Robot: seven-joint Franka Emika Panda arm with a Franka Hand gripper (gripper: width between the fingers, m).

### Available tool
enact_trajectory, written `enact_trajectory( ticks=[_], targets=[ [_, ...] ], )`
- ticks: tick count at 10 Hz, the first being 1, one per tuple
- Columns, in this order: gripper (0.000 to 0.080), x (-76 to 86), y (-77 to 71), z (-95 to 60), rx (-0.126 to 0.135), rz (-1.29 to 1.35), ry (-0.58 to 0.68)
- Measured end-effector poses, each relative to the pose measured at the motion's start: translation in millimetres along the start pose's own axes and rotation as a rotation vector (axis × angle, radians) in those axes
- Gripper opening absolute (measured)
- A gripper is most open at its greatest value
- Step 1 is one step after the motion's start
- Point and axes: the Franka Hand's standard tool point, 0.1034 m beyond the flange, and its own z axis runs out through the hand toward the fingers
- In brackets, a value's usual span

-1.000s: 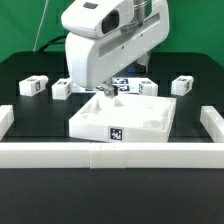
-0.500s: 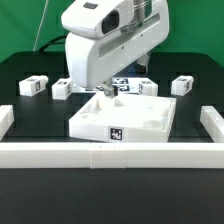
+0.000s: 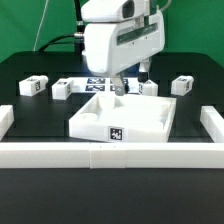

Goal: Assemble one leg

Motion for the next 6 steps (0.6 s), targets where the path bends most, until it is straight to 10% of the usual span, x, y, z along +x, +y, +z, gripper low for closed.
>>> enact_trajectory(
  ticks=[6],
  targets=[
    [0.0649,0.6,-6.8,4.9,-0.003,-0.061,-0.015]
  ],
)
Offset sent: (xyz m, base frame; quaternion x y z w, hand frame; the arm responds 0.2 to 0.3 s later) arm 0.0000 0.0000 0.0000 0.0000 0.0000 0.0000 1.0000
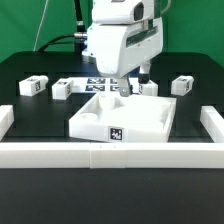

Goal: Assemble one leg

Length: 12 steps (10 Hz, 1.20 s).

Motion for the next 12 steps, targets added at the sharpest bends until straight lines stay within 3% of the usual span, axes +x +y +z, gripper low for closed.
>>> enact_trajectory(
  ticks=[2,6,8,10,11,12],
  targets=[
    [0.0649,2.7,-24.3,11.2,0.020,-0.051,-0.004],
    [0.0649,-6.0,-48.5,32.8,0.048,-0.059,-0.011],
    [0.0649,-9.9,-51.8,47.5,0.046,-0.049,-0.002],
    [0.0649,-8.5,-50.0,48.4,0.027,-0.037,0.010],
    [0.0522,-8.8,-50.1,48.7,0.028,-0.036,0.009],
    [0.0522,-8.9,-50.1,48.8,0.028,-0.036,0.009]
  ],
)
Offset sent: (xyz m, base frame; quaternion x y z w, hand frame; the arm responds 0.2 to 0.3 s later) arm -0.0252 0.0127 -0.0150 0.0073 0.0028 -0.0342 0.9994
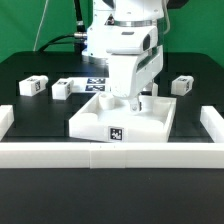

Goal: Assemble one leg

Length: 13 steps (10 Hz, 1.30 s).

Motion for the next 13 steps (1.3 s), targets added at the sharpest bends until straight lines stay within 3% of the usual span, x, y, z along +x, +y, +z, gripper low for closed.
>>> enact_trajectory(
  ticks=[2,3,4,11,13],
  targets=[
    [0.0246,-0.1,-0.2,0.2,0.001,0.000,0.000],
    [0.0246,-0.1,-0.2,0.3,0.001,0.000,0.000],
    [0.0074,0.0,-0.1,0.2,0.000,0.001,0.000],
    [0.0058,-0.2,1.0,-0.1,0.004,-0.040,-0.005],
    [0.0059,5.5,8.2,0.3,0.003,-0.140,-0.006]
  ],
)
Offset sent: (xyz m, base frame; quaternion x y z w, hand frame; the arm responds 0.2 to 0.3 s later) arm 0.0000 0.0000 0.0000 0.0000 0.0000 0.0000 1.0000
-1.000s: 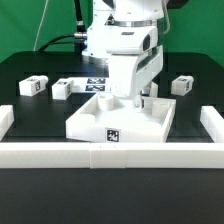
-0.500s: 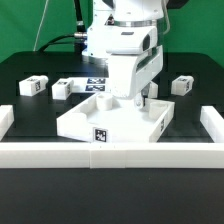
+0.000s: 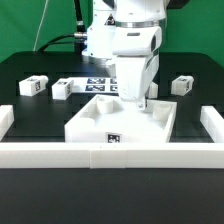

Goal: Assemble one leg

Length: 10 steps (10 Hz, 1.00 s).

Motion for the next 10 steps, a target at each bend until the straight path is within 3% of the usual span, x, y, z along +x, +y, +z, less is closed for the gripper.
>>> enact_trajectory(
  ticks=[2,6,10],
  targets=[
    [0.0059,21.9,1.2,1.3,-0.027,-0.122,-0.008],
    [0.0059,19.5,2.2,1.2,-0.027,-0.120,-0.009],
    [0.0059,36.3,11.4,2.0,-0.040,-0.293,-0.007]
  ],
)
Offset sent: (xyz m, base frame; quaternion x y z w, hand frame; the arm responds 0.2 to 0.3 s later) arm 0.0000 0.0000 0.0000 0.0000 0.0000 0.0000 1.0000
